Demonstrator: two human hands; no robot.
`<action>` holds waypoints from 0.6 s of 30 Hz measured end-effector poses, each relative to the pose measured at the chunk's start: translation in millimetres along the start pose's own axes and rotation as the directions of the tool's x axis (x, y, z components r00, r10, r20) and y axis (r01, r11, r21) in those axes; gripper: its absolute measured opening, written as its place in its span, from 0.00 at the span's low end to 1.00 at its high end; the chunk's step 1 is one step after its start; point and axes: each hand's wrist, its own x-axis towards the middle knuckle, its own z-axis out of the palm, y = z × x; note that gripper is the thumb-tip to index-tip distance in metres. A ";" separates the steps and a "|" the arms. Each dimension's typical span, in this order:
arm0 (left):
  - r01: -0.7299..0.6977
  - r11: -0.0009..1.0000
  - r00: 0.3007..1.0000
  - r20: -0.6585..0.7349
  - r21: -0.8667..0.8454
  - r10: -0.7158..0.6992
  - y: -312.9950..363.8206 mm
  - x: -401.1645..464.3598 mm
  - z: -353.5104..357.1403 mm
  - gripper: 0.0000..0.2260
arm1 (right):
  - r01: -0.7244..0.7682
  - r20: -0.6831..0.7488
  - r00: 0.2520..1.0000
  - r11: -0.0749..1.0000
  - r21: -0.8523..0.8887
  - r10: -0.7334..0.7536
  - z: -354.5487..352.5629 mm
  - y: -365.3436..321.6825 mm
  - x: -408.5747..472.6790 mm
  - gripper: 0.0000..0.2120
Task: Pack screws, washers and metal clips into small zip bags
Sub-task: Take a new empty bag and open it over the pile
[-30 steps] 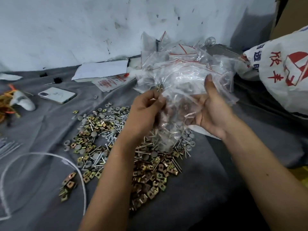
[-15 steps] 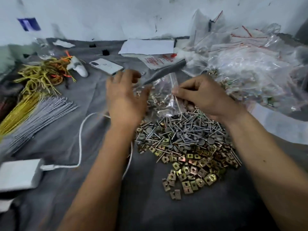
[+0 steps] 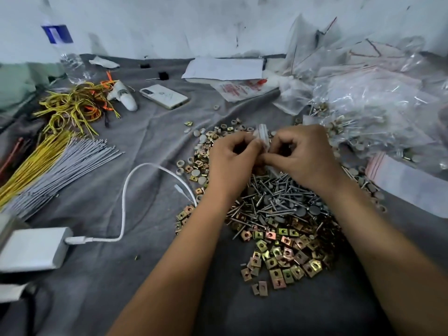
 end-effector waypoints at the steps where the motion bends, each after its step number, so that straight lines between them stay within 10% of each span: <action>1: 0.024 0.999 0.999 0.023 -0.044 -0.023 -0.9 -0.4 0.3 0.10 | -0.005 -0.009 1.000 0.999 0.046 0.005 0.3 0.3 -1.1 0.12; 6: 0.035 0.992 0.993 0.117 -0.125 -0.020 -1.5 0.5 -1.8 0.10 | -0.070 -0.057 0.995 0.973 0.221 0.085 -2.1 6.5 -1.9 0.13; 18: -0.117 0.991 0.986 0.131 0.069 0.107 2.1 0.2 -6.2 0.08 | -0.045 0.072 0.996 0.999 0.020 0.043 -8.4 4.4 0.9 0.02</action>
